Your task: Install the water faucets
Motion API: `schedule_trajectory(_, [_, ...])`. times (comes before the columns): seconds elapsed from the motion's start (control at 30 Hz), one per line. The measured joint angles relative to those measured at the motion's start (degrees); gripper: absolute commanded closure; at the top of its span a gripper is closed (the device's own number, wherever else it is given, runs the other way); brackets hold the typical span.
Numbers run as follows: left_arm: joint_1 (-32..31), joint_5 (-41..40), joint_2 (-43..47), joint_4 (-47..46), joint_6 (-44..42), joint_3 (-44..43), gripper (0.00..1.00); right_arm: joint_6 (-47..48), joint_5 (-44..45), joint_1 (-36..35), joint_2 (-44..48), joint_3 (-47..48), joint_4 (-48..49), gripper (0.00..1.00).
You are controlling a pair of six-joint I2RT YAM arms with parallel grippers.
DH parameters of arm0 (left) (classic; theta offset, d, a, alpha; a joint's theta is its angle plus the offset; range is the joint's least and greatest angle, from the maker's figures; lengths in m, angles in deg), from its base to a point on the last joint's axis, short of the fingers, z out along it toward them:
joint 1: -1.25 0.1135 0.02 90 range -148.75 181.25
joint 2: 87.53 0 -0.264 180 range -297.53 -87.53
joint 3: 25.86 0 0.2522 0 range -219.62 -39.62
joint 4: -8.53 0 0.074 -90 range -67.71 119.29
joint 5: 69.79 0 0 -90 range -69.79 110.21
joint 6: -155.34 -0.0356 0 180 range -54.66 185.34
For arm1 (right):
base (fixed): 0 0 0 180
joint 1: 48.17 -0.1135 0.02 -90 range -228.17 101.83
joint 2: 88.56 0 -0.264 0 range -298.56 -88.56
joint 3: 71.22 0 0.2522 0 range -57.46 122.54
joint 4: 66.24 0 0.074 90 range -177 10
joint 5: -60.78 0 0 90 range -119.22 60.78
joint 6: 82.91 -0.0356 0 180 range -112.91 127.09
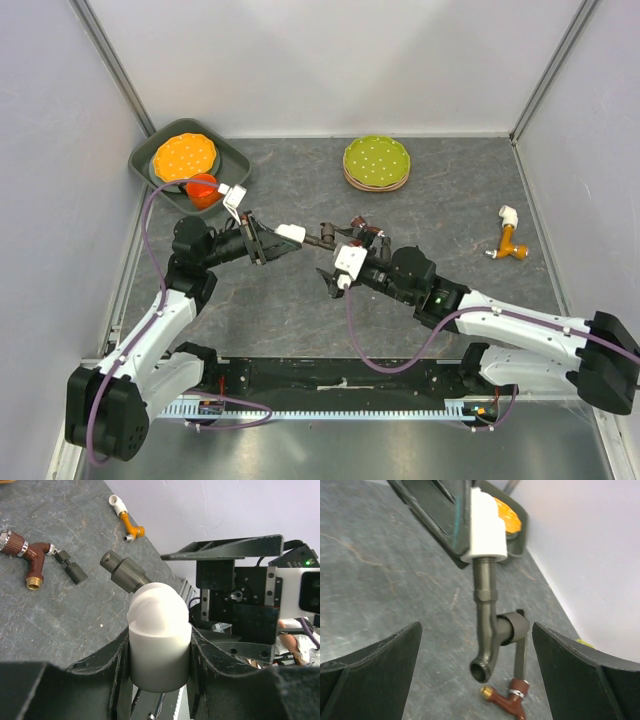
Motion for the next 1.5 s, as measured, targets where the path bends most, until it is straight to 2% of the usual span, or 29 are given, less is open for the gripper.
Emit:
schedule_trajectory(0.3, [0.07, 1.18, -0.79, -1.95, 1.77, 0.0, 0.98, 4.68, 10.32, -0.5, -5.79, -3.26, 10.84, 0.04])
schedule_trajectory(0.57, [0.07, 4.02, -2.51, -5.9, 4.48, 0.0, 0.98, 5.4, 12.61, -0.76, -7.48, -4.09, 17.18, 0.15])
schedule_trajectory(0.67, [0.07, 4.7, -2.75, -6.51, 4.96, 0.0, 0.98, 5.38, 12.59, -0.81, -8.0, -4.09, 18.32, 0.25])
schedule_trajectory(0.8, [0.07, 5.09, -3.04, -7.02, 5.22, 0.02, 0.98, 4.83, 12.07, -0.96, -8.33, -3.96, 17.53, 0.49])
schedule_trajectory(0.9, [0.15, 5.9, -3.13, -7.26, 5.31, 0.02, 0.98, 3.41, 11.67, -1.07, -8.33, -3.32, 15.87, 0.6])
schedule_trajectory(0.97, [0.15, 6.1, -3.17, -7.63, 5.33, -0.02, 0.98, 2.45, 10.34, -1.18, -8.17, -2.86, 14.29, 0.65])
schedule_trajectory(1.0, [0.2, 6.27, -3.17, -7.65, 5.33, -0.02, 0.98, 1.95, 9.84, -1.2, -8.0, -2.69, 13.46, 0.72])
schedule_trajectory(1.07, [0.26, 6.75, -3.17, -7.65, 5.33, -0.02, 0.98, 0.5, 8.59, -1.09, -7.34, -2.16, 11.39, 0.79])
schedule_trajectory(1.1, [0.26, 7.1, -3.17, -7.74, 5.33, -0.02, 0.98, -0.42, 7.87, -0.98, -6.88, -1.79, 10.12, 0.91])
schedule_trajectory(1.17, [0.28, 7.69, -3.02, -7.85, 5.31, -0.04, 0.98, -2.64, 5.97, -0.68, -6.12, -0.72, 6.95, 1.0])
schedule_trajectory(1.3, [0.37, 8.39, -2.43, -8.07, 5.07, -0.13, 0.98, -8.81, -1.22, 1.79, -5.22, 0.9, 3.15, 1.0])
schedule_trajectory(1.5, [0.24, 8.52, -0.9, -9.53, 4.13, -0.26, 0.98, -29.38, -20.5, 12.85, -4.74, 1.25, 5.51, 1.0])
